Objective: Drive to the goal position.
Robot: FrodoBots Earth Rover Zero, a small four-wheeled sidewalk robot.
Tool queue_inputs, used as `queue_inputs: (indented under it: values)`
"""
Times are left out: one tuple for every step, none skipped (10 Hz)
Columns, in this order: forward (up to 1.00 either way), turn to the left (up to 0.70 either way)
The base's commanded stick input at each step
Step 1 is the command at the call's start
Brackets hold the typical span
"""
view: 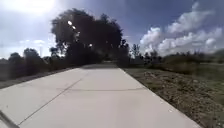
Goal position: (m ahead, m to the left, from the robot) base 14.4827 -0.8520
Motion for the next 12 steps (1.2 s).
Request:
queue_inputs:
  values:
    - [0.85,0.30]
    - [0.85,0.11]
    - [0.85,0.00]
    - [0.85,0.00]
    - [0.85,0.00]
    - [0.85,0.00]
    - [0.85,0.00]
    - [0.85,0.00]
    - [0.85,0.00]
    - [0.85,0.00]
    - [0.85,0.00]
    - [0.85,0.00]
